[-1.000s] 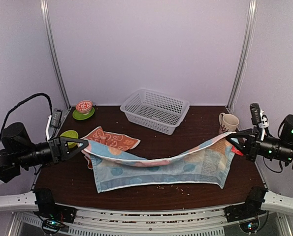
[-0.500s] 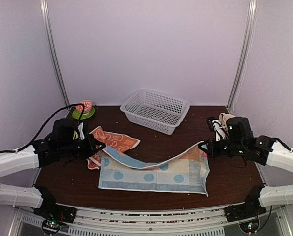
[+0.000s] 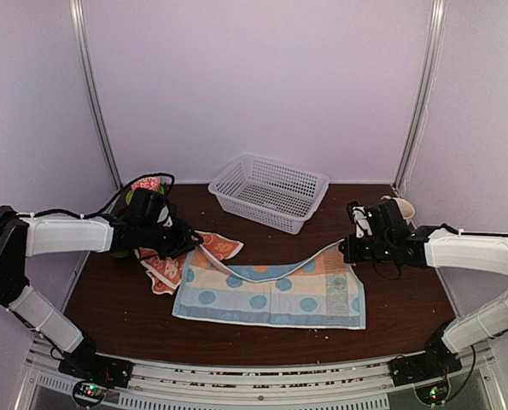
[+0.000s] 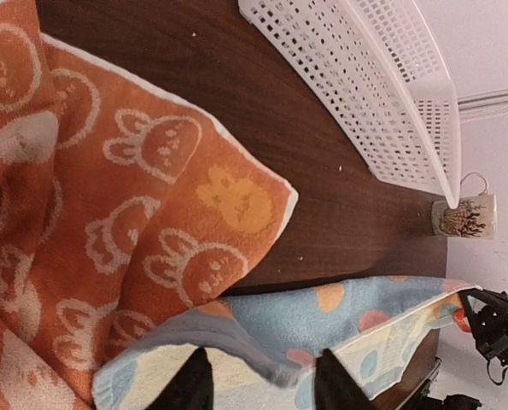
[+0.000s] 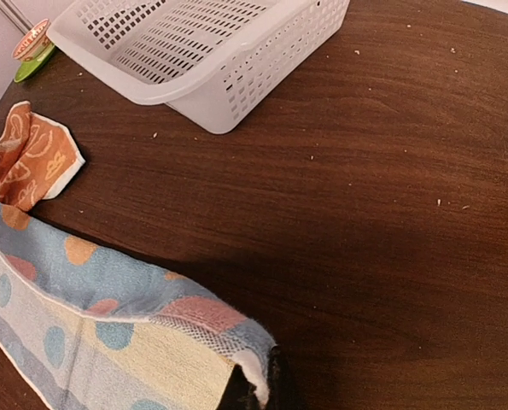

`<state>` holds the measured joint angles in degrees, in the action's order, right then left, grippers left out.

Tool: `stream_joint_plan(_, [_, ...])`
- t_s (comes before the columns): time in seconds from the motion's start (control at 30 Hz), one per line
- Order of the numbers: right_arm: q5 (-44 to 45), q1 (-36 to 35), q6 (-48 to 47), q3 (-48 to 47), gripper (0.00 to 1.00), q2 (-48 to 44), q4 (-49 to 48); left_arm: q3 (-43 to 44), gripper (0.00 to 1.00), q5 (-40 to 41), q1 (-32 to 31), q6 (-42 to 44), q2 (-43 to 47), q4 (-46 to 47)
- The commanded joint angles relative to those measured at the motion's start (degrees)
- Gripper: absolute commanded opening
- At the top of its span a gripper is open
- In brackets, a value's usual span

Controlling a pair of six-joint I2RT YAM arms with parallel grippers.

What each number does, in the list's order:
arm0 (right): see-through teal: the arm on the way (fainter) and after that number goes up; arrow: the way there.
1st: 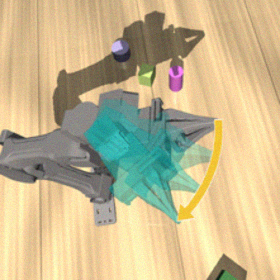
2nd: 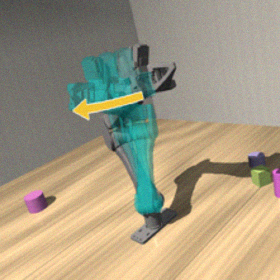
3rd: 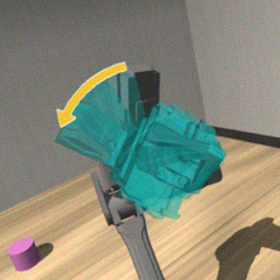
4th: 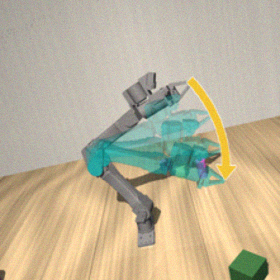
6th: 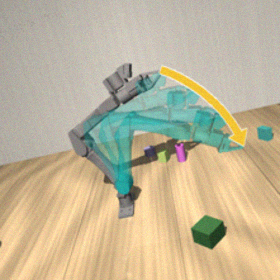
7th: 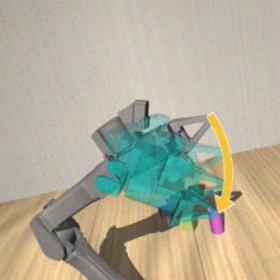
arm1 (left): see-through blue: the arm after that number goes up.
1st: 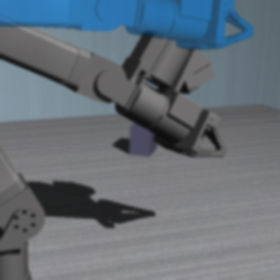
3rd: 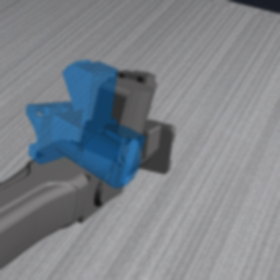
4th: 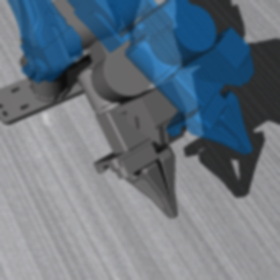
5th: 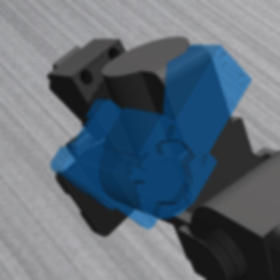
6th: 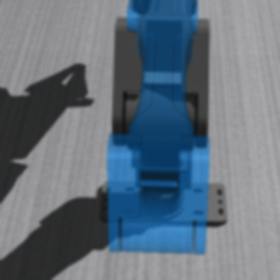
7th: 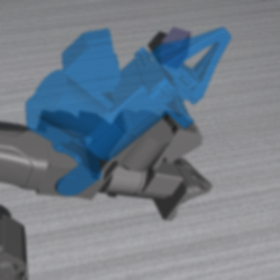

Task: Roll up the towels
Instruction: Fold the towel at the center of the board.

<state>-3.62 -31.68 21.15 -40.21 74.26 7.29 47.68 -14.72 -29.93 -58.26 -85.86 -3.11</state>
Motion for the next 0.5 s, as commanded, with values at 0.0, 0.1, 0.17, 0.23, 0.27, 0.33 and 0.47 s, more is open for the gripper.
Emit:
stream_joint_plan(0.0, [0.0, 0.7, -1.2, -3.2, 0.00, 2.2, -2.3, 6.5, 0.54, 4.9, 0.6, 8.4, -0.7, -8.3])
stream_joint_plan(0.1, [-0.8, 0.9, -1.6, -4.2, 0.00, 3.7, -1.8, 9.6, 0.66, 9.9, 0.6, 13.6, -0.2, -15.1])
stream_joint_plan(0.17, [-1.0, 1.1, -1.9, -4.5, 0.00, 4.2, -1.6, 11.1, 0.70, 13.8, 0.6, 17.4, 0.3, -19.4])
stream_joint_plan(0.23, [-1.7, 1.3, -2.4, -4.9, 0.00, 4.6, -1.2, 12.6, 0.72, 17.0, 0.6, 21.3, 0.2, -23.5])
stream_joint_plan(0.27, [-1.9, 1.3, -2.6, -4.9, 0.00, 4.7, -1.0, 13.6, 0.73, 18.1, 0.5, 22.9, -0.3, -25.2])
stream_joint_plan(0.33, [-2.4, 1.3, -2.9, -4.8, 0.00, 4.8, -0.9, 15.9, 0.73, 19.1, 0.5, 25.4, -1.5, -28.2])
stream_joint_plan(0.47, [-2.8, 1.3, -3.0, -4.3, 0.00, 5.0, -1.0, 18.5, 0.72, 16.3, -0.6, 25.2, -1.8, -29.5])
